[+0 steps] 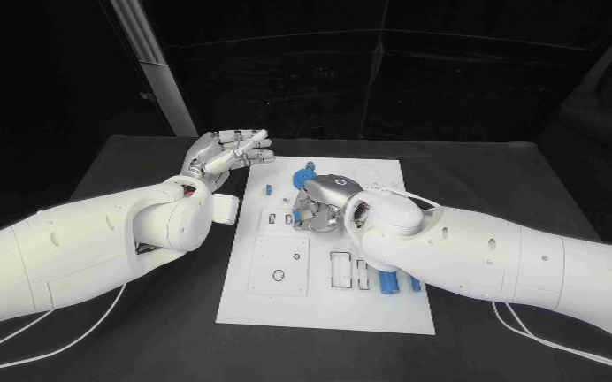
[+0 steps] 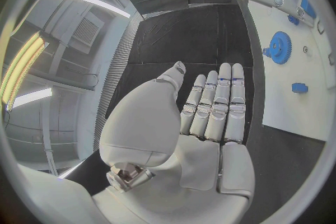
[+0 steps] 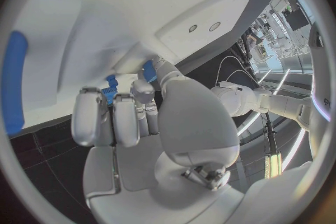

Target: Assemble the parts on the task board

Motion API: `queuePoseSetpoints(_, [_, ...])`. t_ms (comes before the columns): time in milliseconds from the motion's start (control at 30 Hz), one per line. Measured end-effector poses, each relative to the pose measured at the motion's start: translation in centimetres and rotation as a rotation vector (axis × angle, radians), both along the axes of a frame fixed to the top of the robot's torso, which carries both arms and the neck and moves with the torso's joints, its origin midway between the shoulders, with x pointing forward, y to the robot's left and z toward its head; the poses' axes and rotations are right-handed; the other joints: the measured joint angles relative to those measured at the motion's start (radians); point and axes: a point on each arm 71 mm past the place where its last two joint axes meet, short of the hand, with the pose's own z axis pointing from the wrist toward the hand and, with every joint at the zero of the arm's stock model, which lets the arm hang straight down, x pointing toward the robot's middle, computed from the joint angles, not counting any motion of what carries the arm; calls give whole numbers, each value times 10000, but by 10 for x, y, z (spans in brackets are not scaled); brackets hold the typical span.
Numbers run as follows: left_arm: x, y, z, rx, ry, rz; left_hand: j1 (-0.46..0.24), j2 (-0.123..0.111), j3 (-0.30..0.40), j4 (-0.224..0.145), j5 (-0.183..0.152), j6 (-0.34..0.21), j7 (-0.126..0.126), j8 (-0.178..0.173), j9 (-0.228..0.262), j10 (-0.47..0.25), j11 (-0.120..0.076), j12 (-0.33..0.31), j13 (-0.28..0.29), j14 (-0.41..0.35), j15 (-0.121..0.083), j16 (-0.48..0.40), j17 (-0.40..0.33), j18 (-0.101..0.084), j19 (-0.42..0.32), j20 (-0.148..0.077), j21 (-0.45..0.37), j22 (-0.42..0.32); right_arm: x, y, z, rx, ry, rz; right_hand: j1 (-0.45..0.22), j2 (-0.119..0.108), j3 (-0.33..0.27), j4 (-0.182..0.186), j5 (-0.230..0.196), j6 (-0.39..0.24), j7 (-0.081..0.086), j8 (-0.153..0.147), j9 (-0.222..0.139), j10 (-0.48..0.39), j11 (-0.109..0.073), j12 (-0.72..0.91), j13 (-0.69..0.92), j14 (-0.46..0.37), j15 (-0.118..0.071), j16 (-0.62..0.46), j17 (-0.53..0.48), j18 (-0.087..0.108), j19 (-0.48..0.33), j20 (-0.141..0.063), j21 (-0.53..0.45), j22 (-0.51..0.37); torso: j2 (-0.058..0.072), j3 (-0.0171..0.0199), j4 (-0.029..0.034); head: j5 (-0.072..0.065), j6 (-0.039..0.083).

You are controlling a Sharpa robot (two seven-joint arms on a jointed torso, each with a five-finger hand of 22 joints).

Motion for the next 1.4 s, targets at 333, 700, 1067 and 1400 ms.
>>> queuePoseSetpoints(333, [0, 0, 0, -6, 2, -13, 0, 0, 0, 0, 0, 0, 0, 0, 0, 0, 0, 0, 0, 0, 0, 0, 0, 1, 0, 0, 0, 1, -1, -1, -1, 212, -141, -134, -605, -339, -614, 530, -41, -564, 131, -194, -61, -461, 178, -738, -676, 0, 73, -37, -1, 0, -37, 37, -59, -77, 1, 6, 0, -13, 7])
queuePoseSetpoints(700, [1, 0, -1, 126, 26, -135, -108, 108, -27, -112, 0, 194, -194, -43, 10, 454, -207, 85, 40, 1287, -405, 566, 429, -3, 1073, -404, 550, 216, -9, -17, 12, 1802, -843, 158, -430, -221, -1356, 1079, -28, -1154, 285, -233, -67, -636, 280, -752, -896, 12, 202, -156, -50, 0, -126, 126, -154, -240, -16, 13, 0, -14, 35])
queuePoseSetpoints(1067, [1, -3, 1, 2100, 556, -1523, -1219, 58, -598, 675, -39, 1413, -1118, 330, 163, 3445, -1347, 1584, 1122, 3967, -1732, 9819, 9070, -6, 4469, -1750, 4566, 3011, -2, -89, 58, 4010, -328, 541, 371, 292, -1317, 791, 50, -1169, 299, -181, -49, -1065, 244, -1352, -1538, -17, 231, -861, -833, 161, -577, 180, -621, -1101, -155, 25, -44, 98, 1])
queuePoseSetpoints(1400, [8, -21, 1, 6361, 2091, -3664, -1885, 433, -2139, 1347, -39, 1362, -1638, 2736, 1785, 2631, -1744, 8658, 7520, 4034, -2076, 14179, 11627, -615, 4668, -2043, 10199, 9568, 9, -155, 75, 4957, 388, -545, 423, 344, -1444, 762, 198, -1077, 208, -108, -32, -719, 227, -708, -1078, -17, 231, -778, -627, 159, -535, 139, -620, -941, -360, 92, -74, 194, -90])
